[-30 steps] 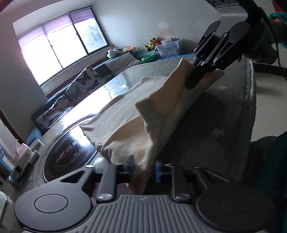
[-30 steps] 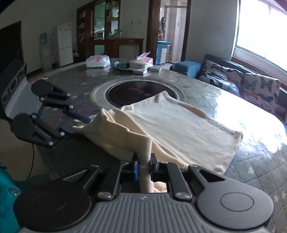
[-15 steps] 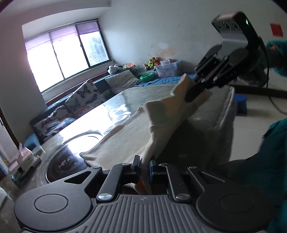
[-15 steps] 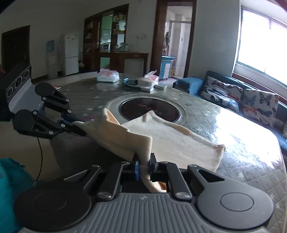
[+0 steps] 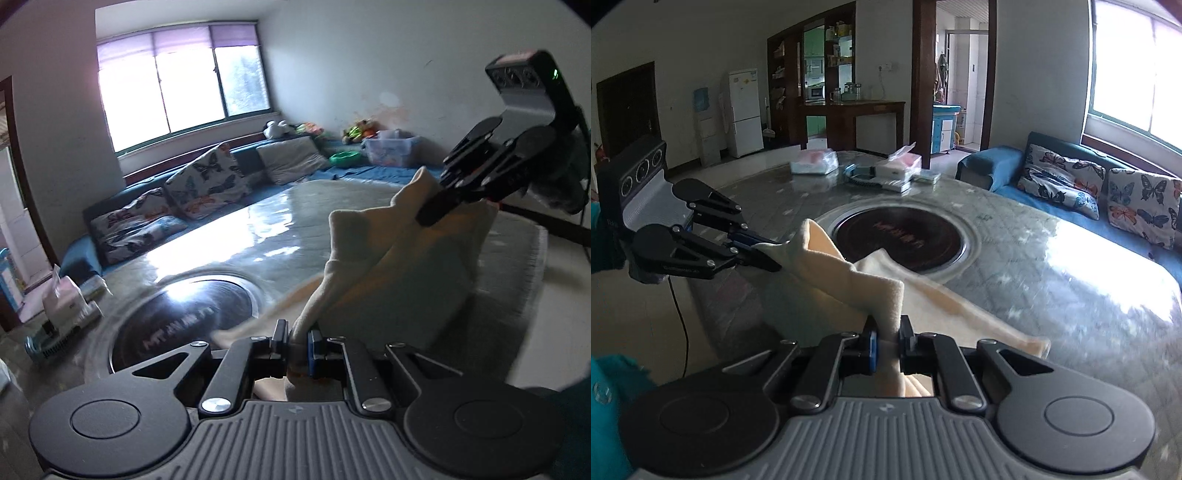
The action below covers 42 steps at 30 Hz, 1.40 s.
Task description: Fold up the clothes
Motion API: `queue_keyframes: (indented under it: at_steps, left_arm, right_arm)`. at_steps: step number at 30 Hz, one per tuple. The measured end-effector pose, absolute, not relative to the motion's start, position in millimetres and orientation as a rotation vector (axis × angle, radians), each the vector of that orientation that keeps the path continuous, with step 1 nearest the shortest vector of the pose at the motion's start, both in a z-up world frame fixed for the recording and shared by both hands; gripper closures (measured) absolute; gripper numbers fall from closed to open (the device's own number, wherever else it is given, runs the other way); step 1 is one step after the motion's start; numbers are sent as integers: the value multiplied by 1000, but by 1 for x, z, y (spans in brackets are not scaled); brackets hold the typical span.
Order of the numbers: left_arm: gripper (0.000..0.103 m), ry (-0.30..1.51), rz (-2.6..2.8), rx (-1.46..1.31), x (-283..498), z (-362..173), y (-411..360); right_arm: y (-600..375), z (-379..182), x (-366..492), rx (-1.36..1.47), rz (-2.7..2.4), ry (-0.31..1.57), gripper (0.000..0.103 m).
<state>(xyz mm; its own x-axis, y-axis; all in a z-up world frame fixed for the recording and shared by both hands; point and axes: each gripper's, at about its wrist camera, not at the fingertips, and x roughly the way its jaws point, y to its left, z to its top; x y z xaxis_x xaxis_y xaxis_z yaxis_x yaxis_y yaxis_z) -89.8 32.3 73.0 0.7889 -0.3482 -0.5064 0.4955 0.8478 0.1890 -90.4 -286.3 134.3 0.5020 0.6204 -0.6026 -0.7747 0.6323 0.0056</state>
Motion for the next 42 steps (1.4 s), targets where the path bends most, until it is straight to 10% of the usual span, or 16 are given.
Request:
queue_keyframes:
  at_steps: [21,30,42]
  left_arm:
    - [85,643,-251,249,30,15,42]
    - [52,661,-149,239,38,29,44]
    - [54,694,-276,90,44,44,15]
  right_arm:
    - [-303,48,12,-51,529,717,76]
    - [-312,41,14,-9,422,715,77]
    - [-265,41,37,15,542,735,76]
